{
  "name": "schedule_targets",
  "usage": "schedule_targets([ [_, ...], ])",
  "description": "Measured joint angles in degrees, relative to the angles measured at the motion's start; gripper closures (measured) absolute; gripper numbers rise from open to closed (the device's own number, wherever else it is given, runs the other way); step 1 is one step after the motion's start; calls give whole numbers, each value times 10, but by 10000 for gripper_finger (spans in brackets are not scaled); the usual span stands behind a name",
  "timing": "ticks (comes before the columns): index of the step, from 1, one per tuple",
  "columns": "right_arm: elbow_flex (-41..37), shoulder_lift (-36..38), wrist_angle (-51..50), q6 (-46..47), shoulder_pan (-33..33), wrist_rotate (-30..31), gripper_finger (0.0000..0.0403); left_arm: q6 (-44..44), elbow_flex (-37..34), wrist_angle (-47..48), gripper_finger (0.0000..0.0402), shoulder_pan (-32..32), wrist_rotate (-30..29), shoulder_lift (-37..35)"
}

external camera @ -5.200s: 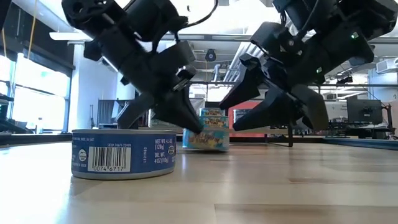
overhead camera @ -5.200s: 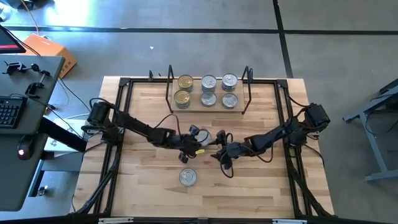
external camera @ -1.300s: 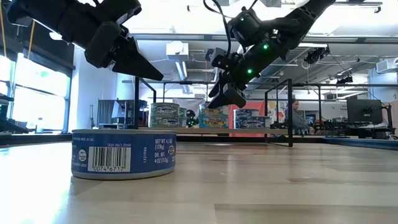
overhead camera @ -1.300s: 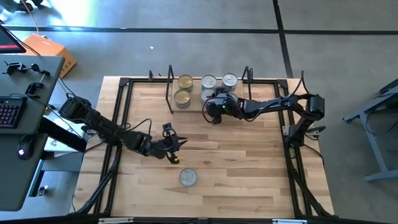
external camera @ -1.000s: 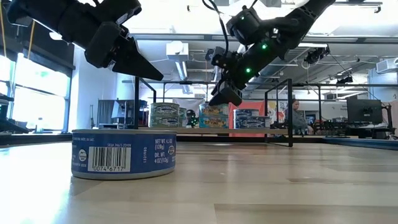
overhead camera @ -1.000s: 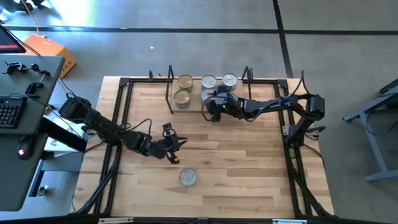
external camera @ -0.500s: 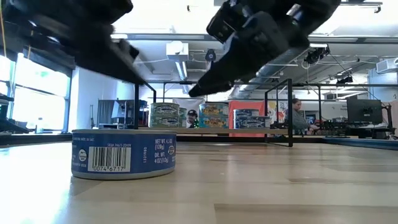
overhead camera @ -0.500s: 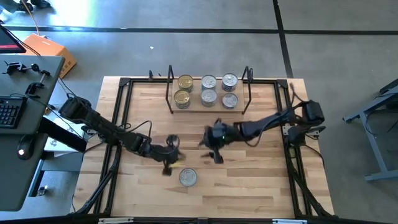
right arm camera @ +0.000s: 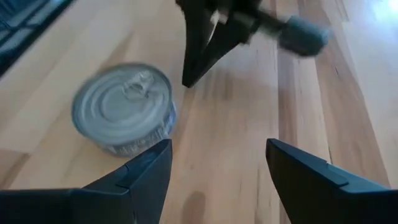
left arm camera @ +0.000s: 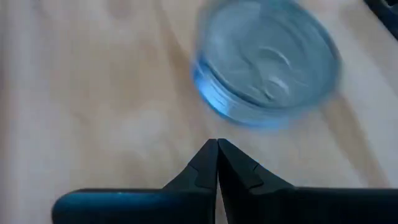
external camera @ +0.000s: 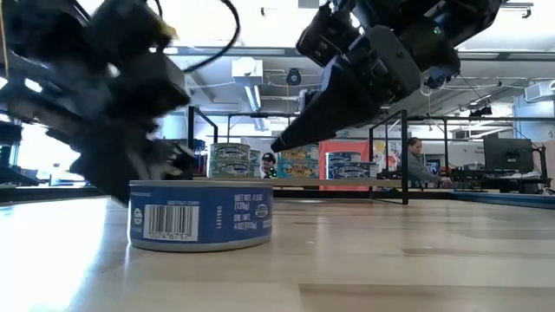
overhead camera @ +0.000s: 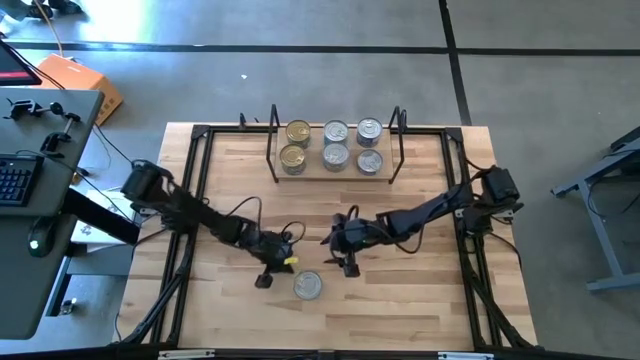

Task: Stack canned seafood by type on shelf
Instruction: Stack the dark blue tuna can on top of the dark blue tuna can on the shelf

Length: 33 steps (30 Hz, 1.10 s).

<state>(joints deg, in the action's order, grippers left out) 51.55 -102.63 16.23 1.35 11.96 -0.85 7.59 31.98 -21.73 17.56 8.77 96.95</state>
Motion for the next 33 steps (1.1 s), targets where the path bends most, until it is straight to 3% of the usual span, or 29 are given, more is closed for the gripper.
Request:
schedule_targets([
  [3,0,10,-39,16,-4,0,151,-61,11,-67,401,-35,-27,10],
  [8,0,10,-77,49,-4,0,151,-86,26,-57,401,-89,-66,-14],
  [10,0,4,-70,54,-3,0,151,-82,29,-53,401,-88,-20,-37],
  [14,0,-15,-42,49,-3,-2,151,-37,27,-16,401,-70,140,-49],
  [16,0,-27,-13,43,-3,-2,151,-4,28,-13,401,-57,161,-43],
  [22,0,-50,16,42,-3,-2,151,13,27,-60,401,-43,160,10],
  [27,0,-50,-7,42,-3,-2,151,-5,38,-81,401,-71,158,50],
  [30,0,-49,-28,43,-3,-2,151,-44,53,-79,401,-95,136,63],
  [33,0,-49,-50,54,-3,-2,151,-111,72,-56,401,-121,75,61],
])
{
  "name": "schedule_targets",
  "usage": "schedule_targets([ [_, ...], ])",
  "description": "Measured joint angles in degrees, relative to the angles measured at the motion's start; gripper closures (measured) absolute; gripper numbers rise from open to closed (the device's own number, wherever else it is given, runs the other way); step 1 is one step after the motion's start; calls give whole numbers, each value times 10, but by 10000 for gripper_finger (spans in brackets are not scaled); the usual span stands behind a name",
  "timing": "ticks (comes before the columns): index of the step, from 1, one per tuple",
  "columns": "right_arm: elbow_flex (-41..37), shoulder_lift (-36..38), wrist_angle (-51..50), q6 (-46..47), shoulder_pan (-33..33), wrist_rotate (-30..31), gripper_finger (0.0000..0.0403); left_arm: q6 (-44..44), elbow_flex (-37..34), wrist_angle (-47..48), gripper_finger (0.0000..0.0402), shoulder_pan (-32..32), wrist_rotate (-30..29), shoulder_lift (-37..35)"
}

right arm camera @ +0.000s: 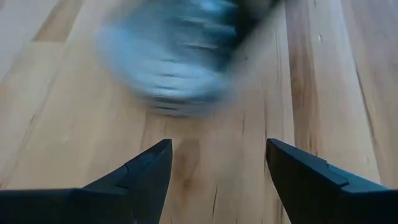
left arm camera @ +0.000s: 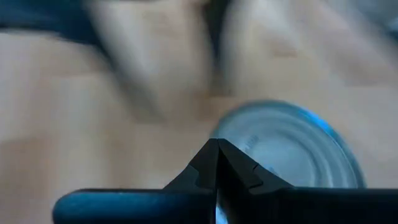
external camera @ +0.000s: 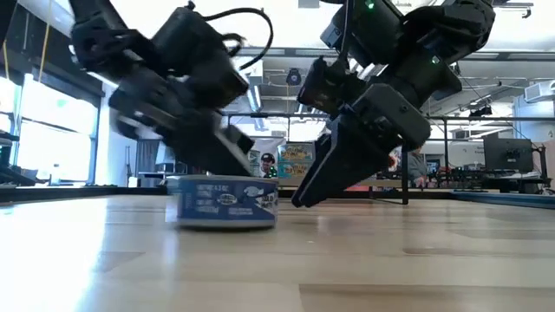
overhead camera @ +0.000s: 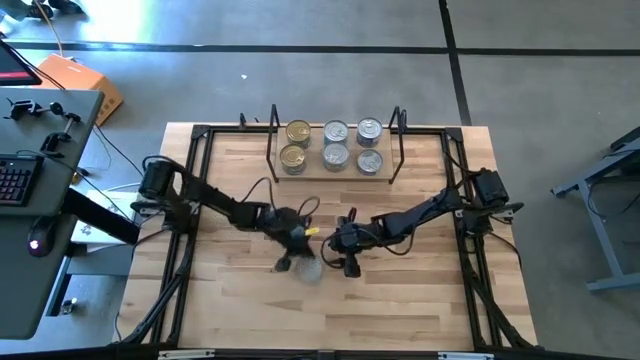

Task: Stack canned seafood by type on shelf
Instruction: Stack the dark blue tuna can on top of the dark blue tuna can on the shelf

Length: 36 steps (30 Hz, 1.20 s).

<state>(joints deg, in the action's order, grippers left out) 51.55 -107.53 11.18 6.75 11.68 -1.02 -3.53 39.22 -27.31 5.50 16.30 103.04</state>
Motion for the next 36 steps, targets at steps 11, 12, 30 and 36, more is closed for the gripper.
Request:
schedule_targets([
  [11,0,-1,1,-10,0,80,151,-61,48,161,401,6,-169,-123],
  [12,0,-1,0,-12,0,89,151,-57,48,163,401,10,-169,-125],
  [30,0,155,-513,281,175,466,151,-150,56,102,247,40,-346,-10],
  [36,-30,202,-686,558,273,549,151,-97,59,139,241,39,-290,-5],
])
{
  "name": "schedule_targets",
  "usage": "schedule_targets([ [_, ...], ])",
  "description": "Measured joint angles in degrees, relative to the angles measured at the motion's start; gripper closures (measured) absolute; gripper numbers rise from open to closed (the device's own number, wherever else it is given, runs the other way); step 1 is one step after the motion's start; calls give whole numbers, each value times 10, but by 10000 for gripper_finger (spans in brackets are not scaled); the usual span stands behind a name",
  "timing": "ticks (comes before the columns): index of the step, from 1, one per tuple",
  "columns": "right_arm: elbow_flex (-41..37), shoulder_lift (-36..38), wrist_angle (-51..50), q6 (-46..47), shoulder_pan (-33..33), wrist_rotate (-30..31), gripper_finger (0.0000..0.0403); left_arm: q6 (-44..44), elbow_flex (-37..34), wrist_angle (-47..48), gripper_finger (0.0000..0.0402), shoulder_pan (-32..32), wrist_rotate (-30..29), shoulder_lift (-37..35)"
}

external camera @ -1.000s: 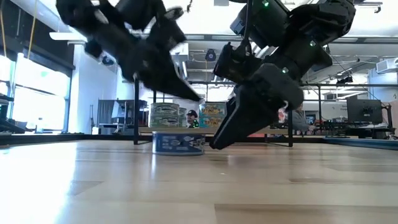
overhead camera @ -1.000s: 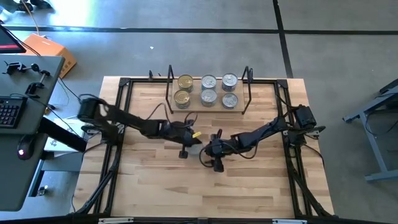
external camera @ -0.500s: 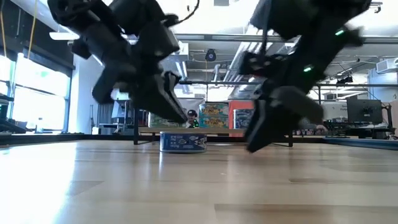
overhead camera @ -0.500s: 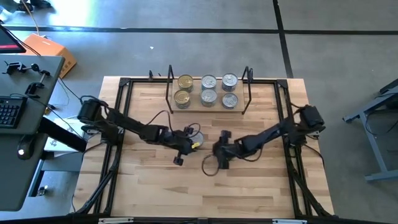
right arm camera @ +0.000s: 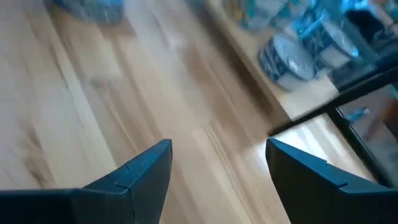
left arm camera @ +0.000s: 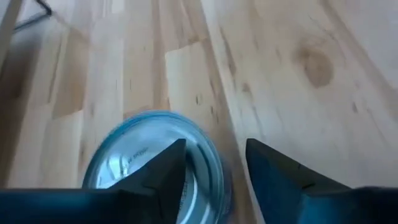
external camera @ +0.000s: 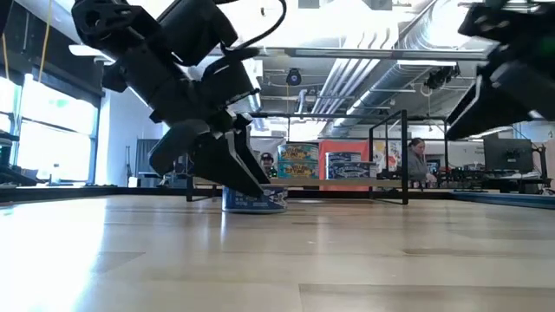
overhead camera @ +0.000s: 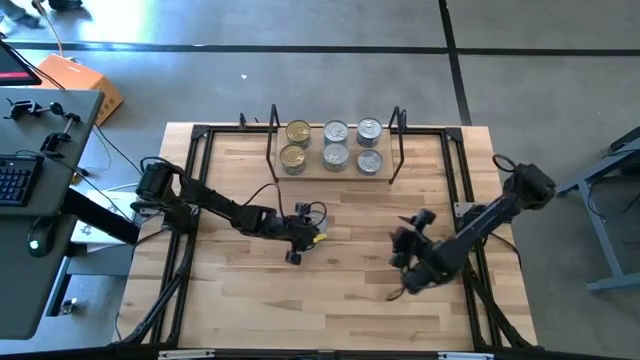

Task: Stack canned seafood by type on shelf
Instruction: Stack the dark blue tuna can on top of the dark blue tuna can on the shelf

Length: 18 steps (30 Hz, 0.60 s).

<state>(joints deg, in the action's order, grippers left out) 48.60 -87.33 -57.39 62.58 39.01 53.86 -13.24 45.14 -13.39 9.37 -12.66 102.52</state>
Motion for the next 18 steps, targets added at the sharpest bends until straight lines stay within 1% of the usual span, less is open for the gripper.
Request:
schedule_targets([
  [2,-30,7,49,26,24,38,151,8,0,9,256,-3,-3,1],
  [3,-45,8,84,27,31,46,151,6,1,12,268,-5,-2,1],
  [6,-89,8,222,-33,36,26,151,-15,1,6,314,-8,0,7],
  [8,-116,8,326,-105,29,7,151,-27,1,5,353,-8,1,7],
  [10,-137,7,421,-199,16,3,151,-28,1,-6,386,-7,1,7],
  [11,-145,7,467,-241,8,3,151,-22,1,-12,393,-7,3,6],
  [13,-156,7,543,-324,-11,2,151,-13,-1,-30,391,-7,6,6],
  [18,-157,7,661,-515,-60,2,151,19,-1,-80,399,-8,34,7],
])
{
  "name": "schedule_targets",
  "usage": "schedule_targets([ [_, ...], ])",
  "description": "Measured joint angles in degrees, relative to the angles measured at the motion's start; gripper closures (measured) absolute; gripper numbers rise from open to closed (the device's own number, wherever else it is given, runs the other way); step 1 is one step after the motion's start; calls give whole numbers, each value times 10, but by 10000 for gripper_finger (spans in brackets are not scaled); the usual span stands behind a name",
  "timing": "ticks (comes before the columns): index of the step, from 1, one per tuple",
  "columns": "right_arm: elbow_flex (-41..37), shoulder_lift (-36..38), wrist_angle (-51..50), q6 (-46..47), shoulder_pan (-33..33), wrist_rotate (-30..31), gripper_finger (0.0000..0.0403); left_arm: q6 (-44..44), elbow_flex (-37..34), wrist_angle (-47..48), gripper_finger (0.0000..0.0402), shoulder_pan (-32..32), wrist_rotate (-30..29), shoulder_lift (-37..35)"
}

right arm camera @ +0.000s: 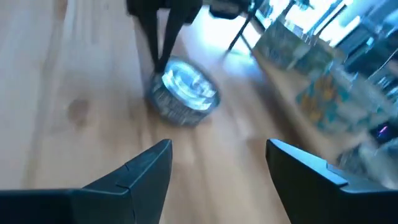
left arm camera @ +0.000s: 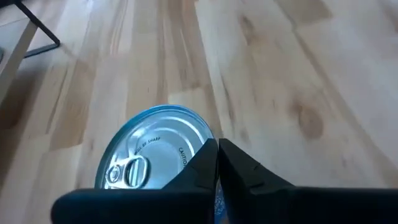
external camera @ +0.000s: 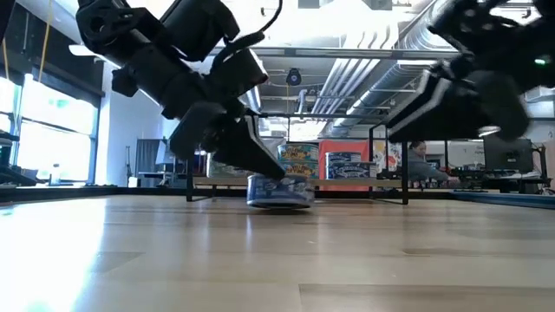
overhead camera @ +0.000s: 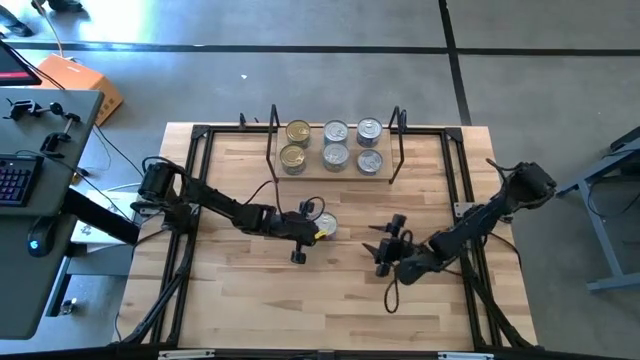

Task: Stack canned seafood by type on shelf
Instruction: Stack the dark blue tuna can on top of the dark blue tuna can on the shelf

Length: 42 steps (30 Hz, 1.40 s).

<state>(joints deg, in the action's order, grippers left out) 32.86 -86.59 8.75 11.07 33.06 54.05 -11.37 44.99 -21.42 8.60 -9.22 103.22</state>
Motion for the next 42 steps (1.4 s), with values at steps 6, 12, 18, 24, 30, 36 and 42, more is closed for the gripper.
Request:
schedule_targets([
  [6,0,-2,84,-167,-73,-118,138,35,0,-50,400,-1,4,0],
  [12,1,-54,151,-358,-125,-233,103,58,0,-93,401,-7,26,0],
  [18,1,-137,291,-493,-148,-233,99,58,0,-108,401,-15,42,-1],
  [24,24,-164,297,-482,-155,-241,148,63,0,-113,401,-15,42,-1],
  [30,50,-165,262,-470,-153,-204,281,63,1,-109,399,-14,34,-3],
  [36,101,-108,48,-338,-113,-94,287,77,4,14,384,-7,-34,-66],
  [42,246,-19,-257,-177,-105,3,287,127,-3,114,382,10,-87,-111],
])
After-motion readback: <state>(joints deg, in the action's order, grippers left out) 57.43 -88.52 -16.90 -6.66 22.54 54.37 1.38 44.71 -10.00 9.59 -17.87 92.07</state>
